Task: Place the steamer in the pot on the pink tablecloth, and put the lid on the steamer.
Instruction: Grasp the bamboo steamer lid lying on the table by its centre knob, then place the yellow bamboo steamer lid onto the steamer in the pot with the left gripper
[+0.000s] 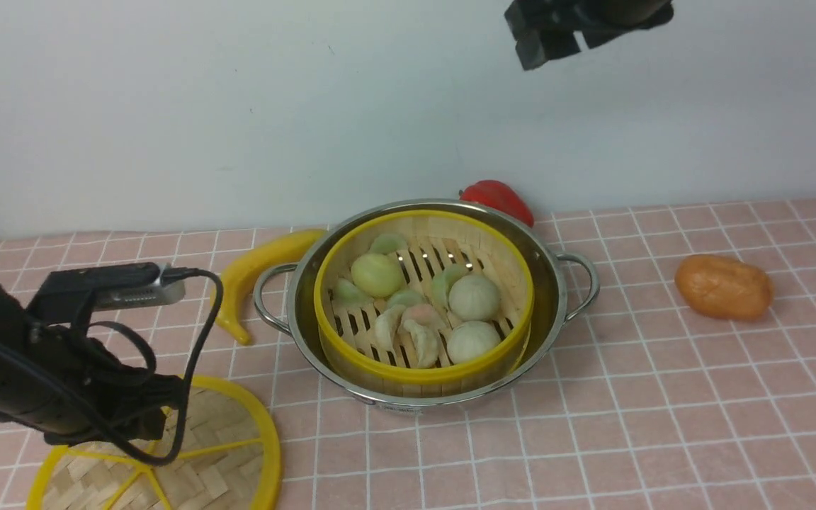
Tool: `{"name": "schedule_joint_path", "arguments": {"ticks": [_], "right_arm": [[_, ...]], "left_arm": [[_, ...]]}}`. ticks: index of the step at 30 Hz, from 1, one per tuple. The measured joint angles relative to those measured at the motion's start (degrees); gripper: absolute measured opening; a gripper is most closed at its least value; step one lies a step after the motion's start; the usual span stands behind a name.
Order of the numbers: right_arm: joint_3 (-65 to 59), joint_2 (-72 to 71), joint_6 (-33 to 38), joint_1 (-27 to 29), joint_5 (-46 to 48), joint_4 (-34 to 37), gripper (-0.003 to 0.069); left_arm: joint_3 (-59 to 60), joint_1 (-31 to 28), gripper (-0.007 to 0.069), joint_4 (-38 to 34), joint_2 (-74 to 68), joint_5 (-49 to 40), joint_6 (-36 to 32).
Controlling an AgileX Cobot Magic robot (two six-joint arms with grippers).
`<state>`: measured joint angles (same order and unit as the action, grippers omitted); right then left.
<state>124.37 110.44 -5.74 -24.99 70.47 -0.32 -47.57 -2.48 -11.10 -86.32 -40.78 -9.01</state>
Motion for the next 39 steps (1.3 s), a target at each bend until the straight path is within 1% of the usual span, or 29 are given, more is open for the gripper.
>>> {"name": "schedule_joint_path", "arguments": {"ticks": [2,7,19,21,22,24,25,26,29,33,35,37,38,39], "right_arm": [[-1.9,-2.7,0.1,0.0,0.0,0.0,0.0496],[-6.9,-7.2,0.2,0.0,0.2,0.0,0.0475],[-9.5,-7.8,0.3,0.0,0.2,0.0,0.0452],[-9.5,-7.8,0.3,0.0,0.2,0.0,0.0451],[-9.5,-7.8,0.3,0.0,0.2,0.0,0.0451],[-9.5,-7.8,0.3,0.0,0.2,0.0,0.0451],[-9.5,-7.8,0.4,0.0,0.2,0.0,0.0451],[-9.5,-7.8,0.6,0.0,0.2,0.0,0.0451],[-9.6,-8.6,1.3,0.0,0.2,-0.9,0.0451],[-9.6,-11.6,1.5,0.0,0.2,-3.2,0.0451],[-9.7,-15.7,1.5,0.0,0.2,-5.5,0.0451],[-9.7,-18.7,1.5,0.0,0.2,-6.1,0.0451],[-9.7,-19.9,1.5,0.0,0.2,-6.1,0.0451],[-10.2,-23.0,1.5,0.0,0.1,-6.3,0.0451]], "left_arm": [[-1.1,0.0,0.0243,0.6,-1.4,-0.9,0.5],[-1.5,0.0,0.0243,4.7,-4.3,-2.9,2.4],[-1.8,0.1,0.0243,4.9,-7.6,-3.8,2.8],[-1.9,0.1,0.0231,5.1,-8.2,-3.8,3.6],[-1.9,0.1,0.0213,5.2,-8.3,-3.8,4.0],[-2.4,0.1,0.0148,5.3,-8.3,-4.0,4.9],[-2.6,0.1,0.0130,5.3,-8.3,-4.1,5.0],[-2.9,0.1,0.0117,5.5,-8.3,-4.5,5.1],[-5.3,0.1,0.0116,6.5,-8.4,-7.9,5.4],[-9.5,0.1,0.0116,11.1,-6.9,-13.8,7.8],[-14.2,0.1,0.0116,17.0,-4.6,-18.8,10.9],[-18.6,0.2,0.0116,20.6,-2.8,-22.3,12.7],[-19.7,0.3,0.0116,21.2,-2.4,-23.0,12.9],[-23.8,0.8,0.0116,22.9,-1.4,-25.2,13.4]]}}
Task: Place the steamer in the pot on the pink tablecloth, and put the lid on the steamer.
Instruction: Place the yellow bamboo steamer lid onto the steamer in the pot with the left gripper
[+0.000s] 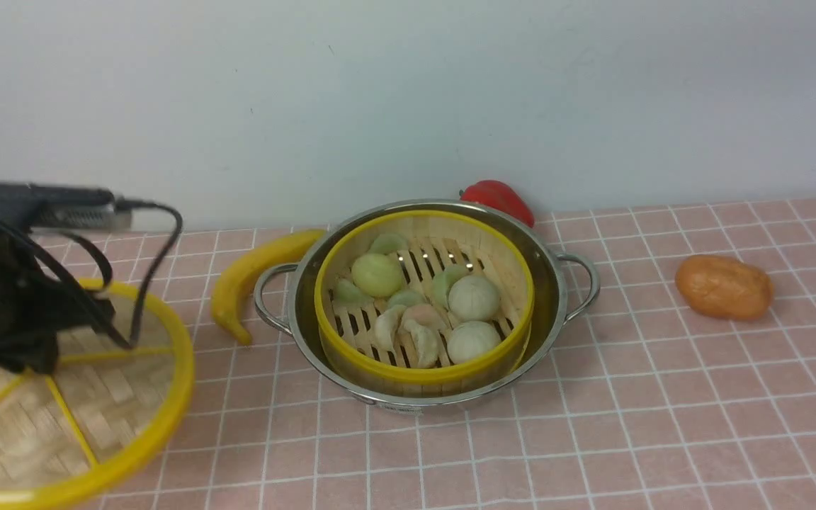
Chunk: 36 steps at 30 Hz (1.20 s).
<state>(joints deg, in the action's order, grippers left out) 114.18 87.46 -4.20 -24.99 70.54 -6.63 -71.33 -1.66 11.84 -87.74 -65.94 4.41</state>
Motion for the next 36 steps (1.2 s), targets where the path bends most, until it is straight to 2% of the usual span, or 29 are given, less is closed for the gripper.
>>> {"name": "schedule_joint_path", "arguments": {"ticks": [2,5,7,8,9,10,13,16,24,36], "right_arm": [[-2.7,-5.7,-0.1,0.0,-0.3,-0.6,0.0451],[-7.4,-10.2,-0.7,0.0,-0.4,-1.5,0.0451],[-16.1,-16.8,-2.0,0.0,-0.4,-2.8,0.0451],[-17.6,-17.8,-2.3,0.0,-0.4,-3.0,0.0451],[-23.2,-21.4,-3.3,0.0,-0.3,-3.4,0.0451],[-24.0,-21.9,-3.4,0.0,-0.3,-3.4,0.0451],[-38.4,-32.2,-7.2,0.0,-0.1,-3.6,0.0451],[-50.1,-40.5,-10.8,0.0,0.0,-3.7,0.0451],[-67.9,-59.3,-17.6,0.0,0.4,-2.2,0.0451],[-69.5,-65.3,-20.7,0.0,0.4,-1.0,0.0430]], "left_arm": [[-8.1,2.9,0.0116,-0.3,0.5,-2.0,-0.6],[-12.9,6.1,0.0116,-1.8,-0.5,-2.2,-1.5],[-20.6,13.2,0.0116,-3.9,-3.9,-2.2,-2.9],[-21.1,13.8,0.0116,-4.0,-4.7,-2.3,-2.9],[-24.7,18.1,0.0116,-4.1,-8.1,-2.8,-3.3],[-25.1,18.6,0.0116,-4.1,-8.1,-2.8,-3.3],[-31.5,26.5,0.0116,-2.5,-17.1,-3.1,-3.5],[-36.3,30.6,0.0116,-0.5,-24.7,-3.4,-4.4],[-45.6,33.7,0.0116,-1.3,-34.8,-4.1,-6.9],[-47.1,33.7,0.0116,-1.3,-37.5,-4.1,-8.1]]}}
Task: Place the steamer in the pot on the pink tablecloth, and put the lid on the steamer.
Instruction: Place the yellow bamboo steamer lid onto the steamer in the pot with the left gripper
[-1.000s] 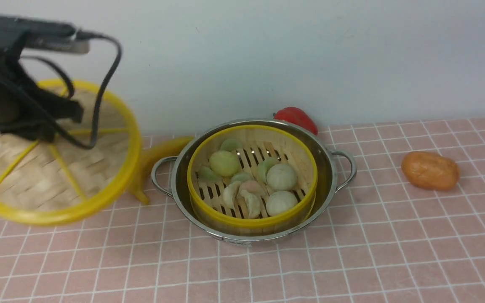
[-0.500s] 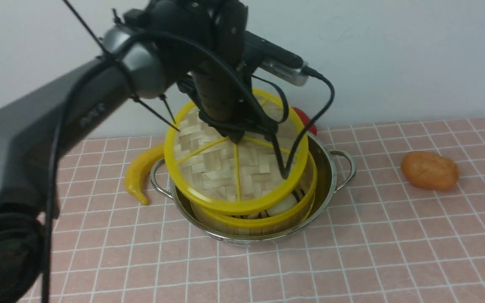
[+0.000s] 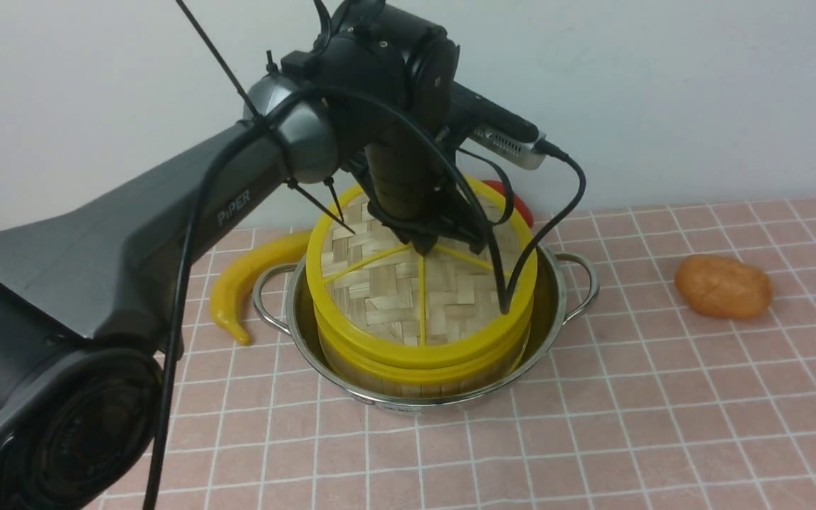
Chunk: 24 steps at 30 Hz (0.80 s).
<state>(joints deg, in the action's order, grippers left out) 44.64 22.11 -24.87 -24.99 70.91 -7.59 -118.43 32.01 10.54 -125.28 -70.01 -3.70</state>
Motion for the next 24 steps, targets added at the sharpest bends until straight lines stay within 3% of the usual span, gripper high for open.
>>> {"name": "schedule_joint_path", "arguments": {"ticks": [12,24], "right_arm": [[0.0,0.0,0.0,0.0,0.0,0.0,0.0311],[0.0,0.0,0.0,0.0,0.0,0.0,0.0295]], "left_arm": [[-3.4,0.0,0.0116,-0.1,-0.2,-0.3,0.0],[-5.5,0.0,0.0116,-3.2,3.3,-0.4,0.7]]}}
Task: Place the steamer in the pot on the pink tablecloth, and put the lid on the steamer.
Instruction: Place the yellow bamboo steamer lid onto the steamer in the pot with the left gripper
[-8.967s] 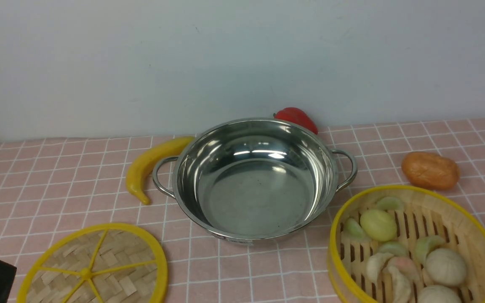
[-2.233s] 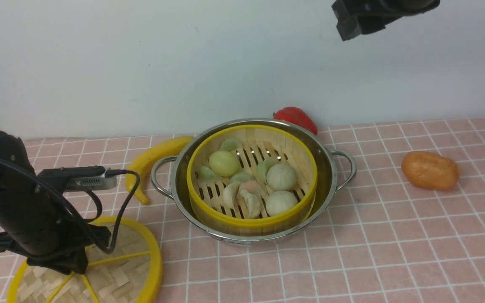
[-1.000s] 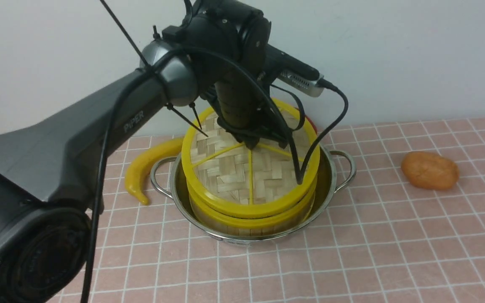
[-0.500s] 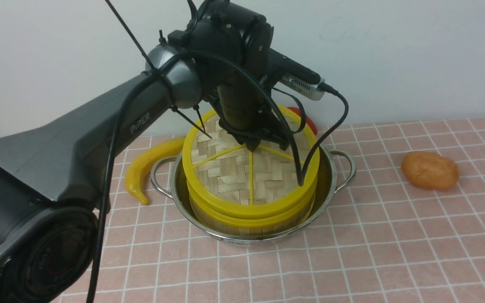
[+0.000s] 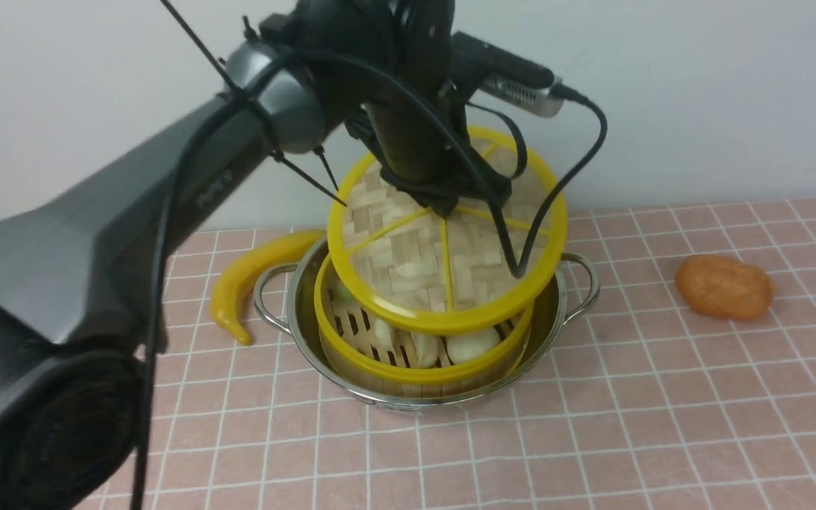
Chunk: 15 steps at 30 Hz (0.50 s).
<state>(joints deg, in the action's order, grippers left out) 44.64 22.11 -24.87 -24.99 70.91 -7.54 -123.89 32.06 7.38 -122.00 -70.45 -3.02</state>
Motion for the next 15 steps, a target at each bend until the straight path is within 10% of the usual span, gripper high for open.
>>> {"name": "schedule_joint_path", "arguments": {"ticks": [15], "right_arm": [[0.0,0.0,-0.2,0.0,0.0,0.0,0.0295]], "left_arm": [[9.5,0.0,0.0116,-0.2,11.7,-0.1,0.7]]}}
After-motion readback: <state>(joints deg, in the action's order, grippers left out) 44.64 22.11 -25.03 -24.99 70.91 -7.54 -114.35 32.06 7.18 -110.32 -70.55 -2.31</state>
